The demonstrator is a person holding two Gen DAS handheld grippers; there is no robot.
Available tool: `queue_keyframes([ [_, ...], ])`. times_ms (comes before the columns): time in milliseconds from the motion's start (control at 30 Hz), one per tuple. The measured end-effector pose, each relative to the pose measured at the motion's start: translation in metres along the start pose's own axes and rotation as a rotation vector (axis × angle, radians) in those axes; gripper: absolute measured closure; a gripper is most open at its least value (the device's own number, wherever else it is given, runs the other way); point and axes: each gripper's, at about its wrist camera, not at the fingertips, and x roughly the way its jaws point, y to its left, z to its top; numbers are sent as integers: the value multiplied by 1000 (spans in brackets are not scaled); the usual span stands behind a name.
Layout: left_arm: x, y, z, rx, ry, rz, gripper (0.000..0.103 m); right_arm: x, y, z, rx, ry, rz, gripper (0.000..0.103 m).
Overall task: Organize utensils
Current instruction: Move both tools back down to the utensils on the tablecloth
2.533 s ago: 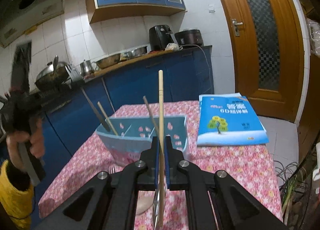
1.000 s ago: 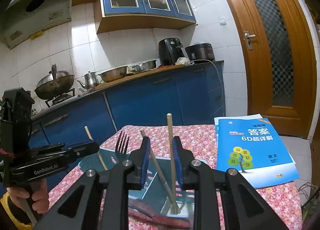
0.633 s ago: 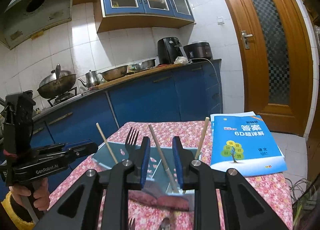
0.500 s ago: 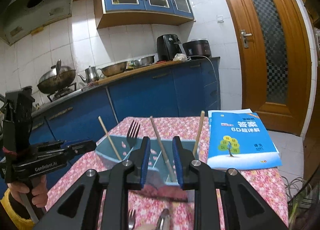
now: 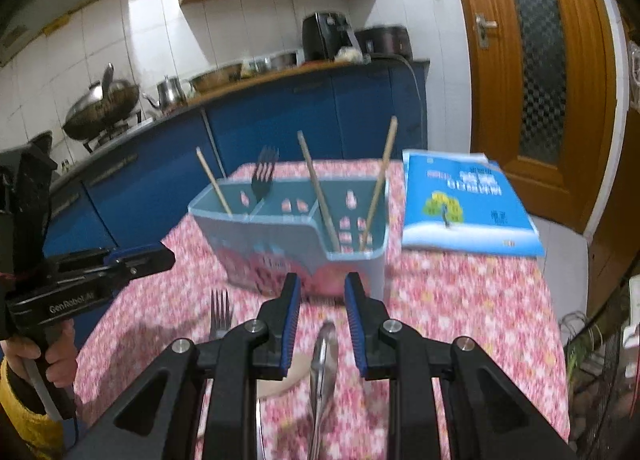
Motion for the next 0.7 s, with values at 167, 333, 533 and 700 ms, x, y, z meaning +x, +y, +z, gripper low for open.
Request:
queue_keyframes([
  [167,3,0,-14,-16,42,8,84,6,-4,-15,24,90,11,78],
  [333,8,1,-27,-32,97,3,84,10,-4,-27,26,149,3,78],
  [533,12,0,-36,-36,160,-5,84,14,1,-36,-4,233,-16,77],
  [700,15,0,-44,-55,202,-25,84,15,5,-42,-47,295,-33,77],
])
